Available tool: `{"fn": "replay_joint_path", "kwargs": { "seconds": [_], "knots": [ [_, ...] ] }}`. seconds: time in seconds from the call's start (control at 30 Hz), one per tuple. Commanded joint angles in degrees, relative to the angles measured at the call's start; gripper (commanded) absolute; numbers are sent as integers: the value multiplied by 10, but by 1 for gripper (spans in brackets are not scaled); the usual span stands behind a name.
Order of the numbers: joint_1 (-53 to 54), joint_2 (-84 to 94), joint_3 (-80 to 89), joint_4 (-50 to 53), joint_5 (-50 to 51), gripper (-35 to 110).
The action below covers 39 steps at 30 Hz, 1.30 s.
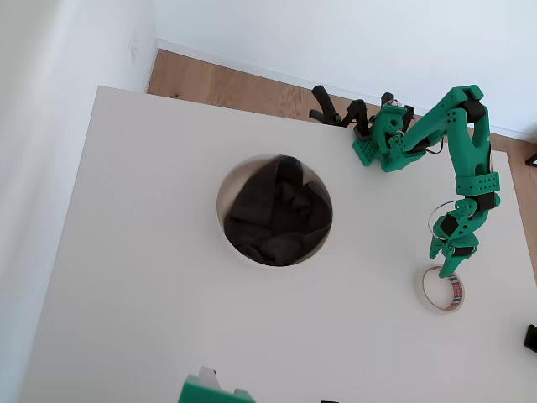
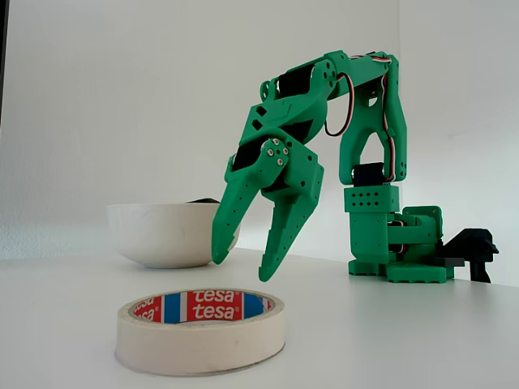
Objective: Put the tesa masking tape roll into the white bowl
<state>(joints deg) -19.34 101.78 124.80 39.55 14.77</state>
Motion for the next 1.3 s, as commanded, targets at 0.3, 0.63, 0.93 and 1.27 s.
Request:
{"fn": "replay_joint_path", "kwargs": {
  "seconds": [0.3, 0.63, 0.93, 1.27],
  "knots": [
    [-5, -14, -48, 19, -14, 16],
    [-2, -36, -62, 54, -17, 17],
    [-11, -91, -116, 120, -4, 16],
    [-18, -119, -144, 142, -7, 2]
  ]
}}
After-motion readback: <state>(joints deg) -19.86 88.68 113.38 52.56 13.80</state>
